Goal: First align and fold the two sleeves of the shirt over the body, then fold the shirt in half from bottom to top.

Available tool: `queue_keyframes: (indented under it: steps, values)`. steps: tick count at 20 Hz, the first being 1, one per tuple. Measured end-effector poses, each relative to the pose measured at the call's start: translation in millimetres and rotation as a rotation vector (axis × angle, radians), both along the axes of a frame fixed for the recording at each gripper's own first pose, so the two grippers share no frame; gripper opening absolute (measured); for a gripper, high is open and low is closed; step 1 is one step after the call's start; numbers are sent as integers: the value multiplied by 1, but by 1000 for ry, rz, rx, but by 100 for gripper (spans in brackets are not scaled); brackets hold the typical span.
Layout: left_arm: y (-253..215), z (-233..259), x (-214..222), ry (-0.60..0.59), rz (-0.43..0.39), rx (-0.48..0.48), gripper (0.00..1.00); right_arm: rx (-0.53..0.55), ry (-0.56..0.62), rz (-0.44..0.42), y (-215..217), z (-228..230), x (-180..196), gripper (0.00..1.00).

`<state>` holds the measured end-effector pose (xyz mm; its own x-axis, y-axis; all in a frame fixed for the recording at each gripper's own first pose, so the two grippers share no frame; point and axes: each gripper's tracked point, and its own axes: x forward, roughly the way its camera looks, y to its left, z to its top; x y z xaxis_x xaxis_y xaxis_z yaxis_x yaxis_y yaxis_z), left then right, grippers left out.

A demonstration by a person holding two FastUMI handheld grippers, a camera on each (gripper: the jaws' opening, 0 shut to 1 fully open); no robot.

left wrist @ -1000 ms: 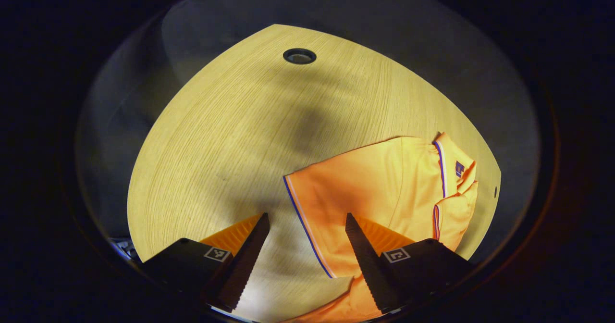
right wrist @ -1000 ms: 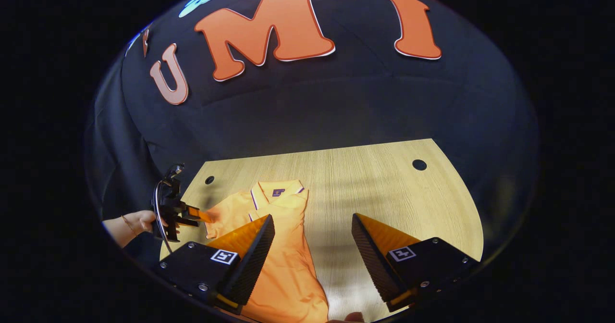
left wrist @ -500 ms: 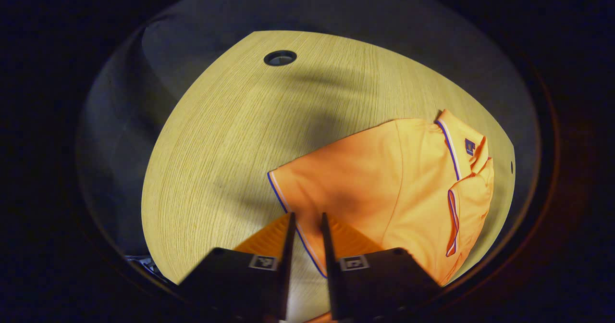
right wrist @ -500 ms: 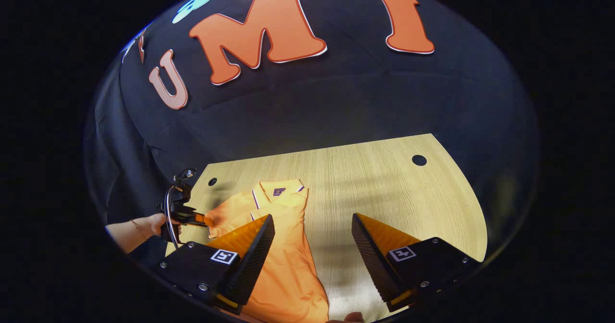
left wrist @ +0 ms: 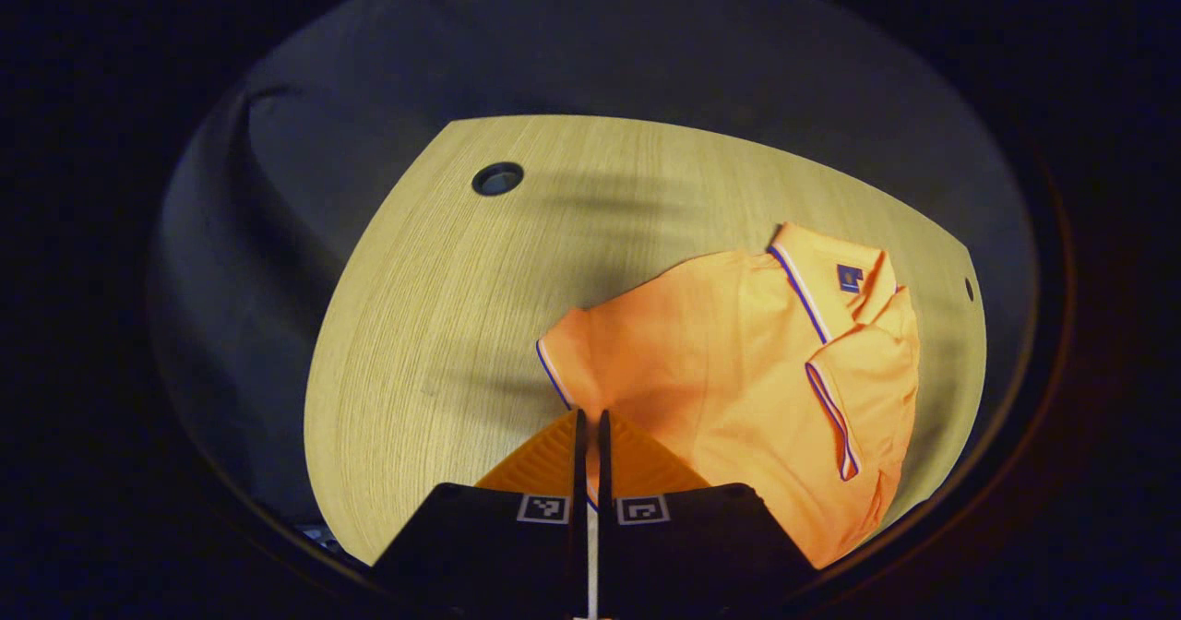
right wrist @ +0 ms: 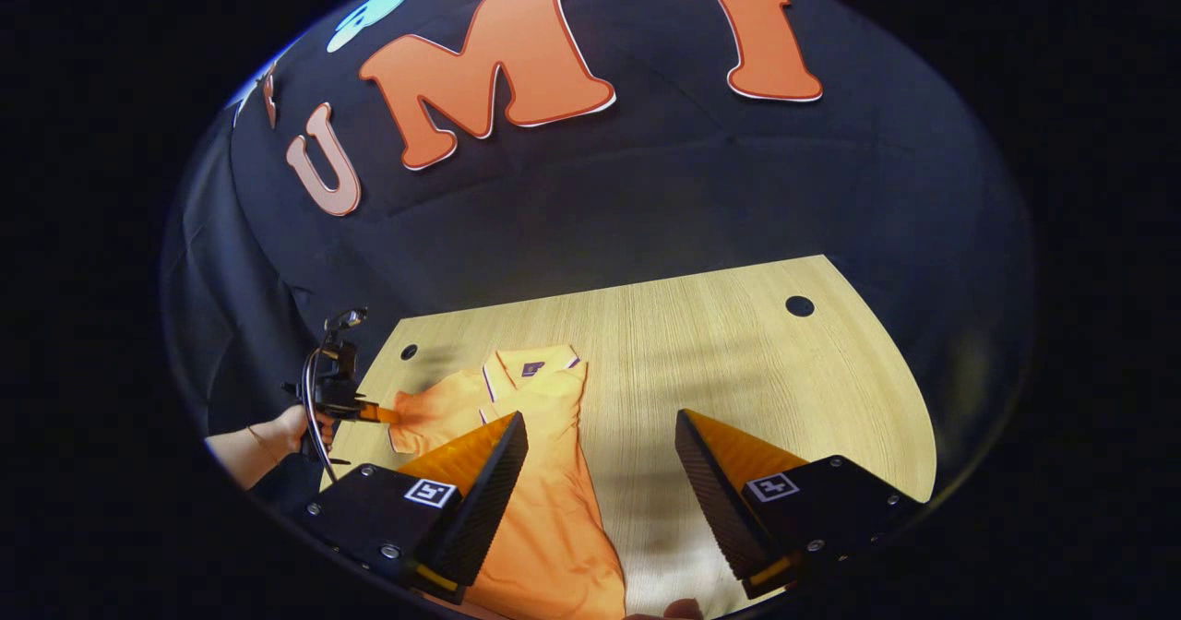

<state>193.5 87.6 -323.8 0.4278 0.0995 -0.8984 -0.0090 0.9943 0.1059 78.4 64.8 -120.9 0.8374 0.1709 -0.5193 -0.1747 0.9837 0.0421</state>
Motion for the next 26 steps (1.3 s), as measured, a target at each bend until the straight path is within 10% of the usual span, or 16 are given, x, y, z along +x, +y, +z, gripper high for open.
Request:
queue_keyframes:
  steps: [15,26]
  values:
    - [-197,39,-20,-29,-359,-95,4,15,-16,-35,-30,4,-18,98]
    - [-264,12,-38,2,-408,-109,5,21,7,-70,-48,-6,-27,98]
